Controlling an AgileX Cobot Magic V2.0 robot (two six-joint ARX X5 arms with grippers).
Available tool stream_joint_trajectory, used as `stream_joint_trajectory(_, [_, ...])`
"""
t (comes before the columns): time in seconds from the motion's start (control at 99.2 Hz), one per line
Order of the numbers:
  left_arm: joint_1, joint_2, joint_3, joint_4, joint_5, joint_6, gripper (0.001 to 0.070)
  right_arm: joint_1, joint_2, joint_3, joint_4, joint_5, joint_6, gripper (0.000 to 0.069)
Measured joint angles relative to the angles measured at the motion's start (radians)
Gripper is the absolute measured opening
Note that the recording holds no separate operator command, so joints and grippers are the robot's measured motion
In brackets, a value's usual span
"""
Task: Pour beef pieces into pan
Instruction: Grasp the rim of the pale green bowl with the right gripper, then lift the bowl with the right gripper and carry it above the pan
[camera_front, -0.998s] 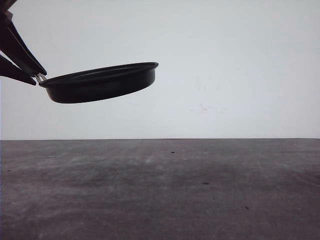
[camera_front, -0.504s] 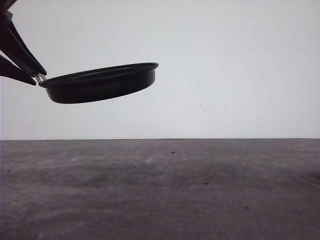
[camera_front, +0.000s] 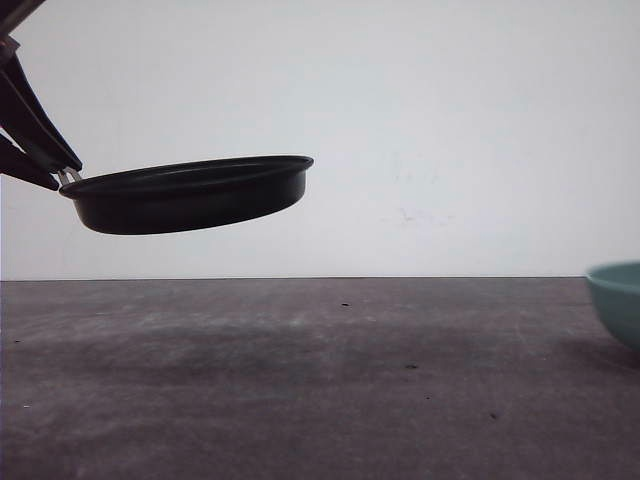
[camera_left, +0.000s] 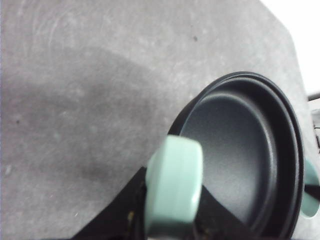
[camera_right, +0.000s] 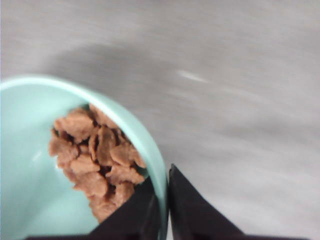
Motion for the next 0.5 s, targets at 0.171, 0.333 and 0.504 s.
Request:
stream_joint_trajectory(0.171, [0.0,0.011,0.0,-0.009,-0.001,0.002,0.0052,0.04,-0.047,-0.002,0.08,-0.089,0.029,0.0013])
stream_joint_trajectory(0.333, [-0.017,0.036,0.0,-0.017,-0.008,0.003,0.0052,0.106,-0.134,-0.002,0.175,-0.138,0.105,0.0013])
stream_joint_trajectory(0.504, [-0.058,0.09,0.0,-0.055,-0.01,0.002,0.0052,0.225,-0.2,0.002,0.26,-0.154,0.208,0.0013])
